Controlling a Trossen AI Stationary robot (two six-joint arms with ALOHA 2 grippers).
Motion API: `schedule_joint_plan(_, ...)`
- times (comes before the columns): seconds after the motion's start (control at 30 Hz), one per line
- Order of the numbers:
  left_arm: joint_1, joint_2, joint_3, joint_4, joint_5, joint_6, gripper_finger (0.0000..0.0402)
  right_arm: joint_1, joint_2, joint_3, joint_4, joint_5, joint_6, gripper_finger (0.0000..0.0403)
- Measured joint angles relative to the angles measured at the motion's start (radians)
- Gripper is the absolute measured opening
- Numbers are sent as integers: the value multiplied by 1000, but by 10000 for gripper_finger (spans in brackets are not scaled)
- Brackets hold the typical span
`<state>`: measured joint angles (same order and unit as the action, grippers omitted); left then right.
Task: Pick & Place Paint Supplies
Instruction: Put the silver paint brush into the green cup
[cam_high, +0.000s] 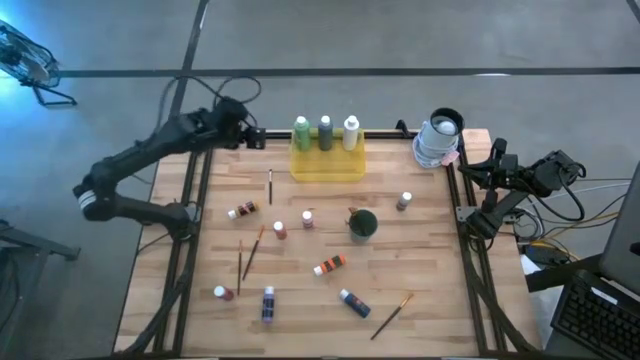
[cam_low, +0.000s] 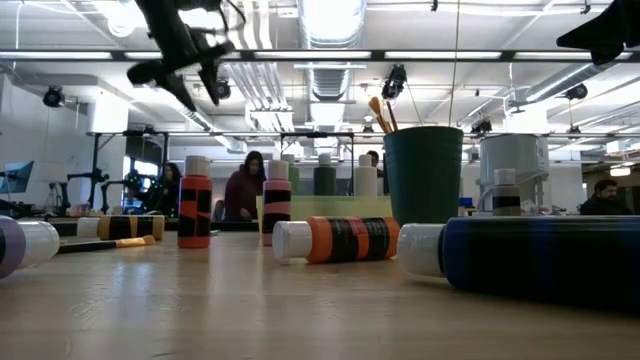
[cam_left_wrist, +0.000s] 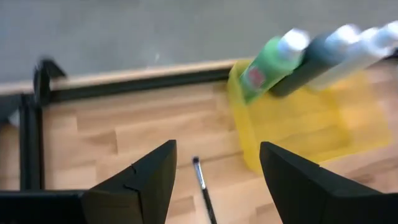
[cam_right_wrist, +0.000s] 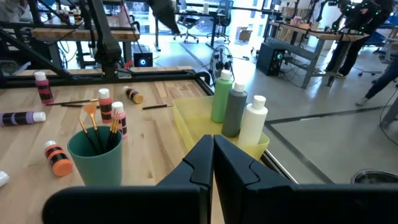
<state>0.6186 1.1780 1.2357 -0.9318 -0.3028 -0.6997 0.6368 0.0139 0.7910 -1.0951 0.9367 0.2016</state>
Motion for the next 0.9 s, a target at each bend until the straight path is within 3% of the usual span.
schedule_joint_plan(0.5, 0, 280, -14, -34, 76, -60, 235, 0, 0, 0, 0, 0, 0, 8)
schedule_joint_plan(0.9, 1, 394, -21, 29, 41, -3, 212, 0, 0, 0, 0, 0, 0, 8)
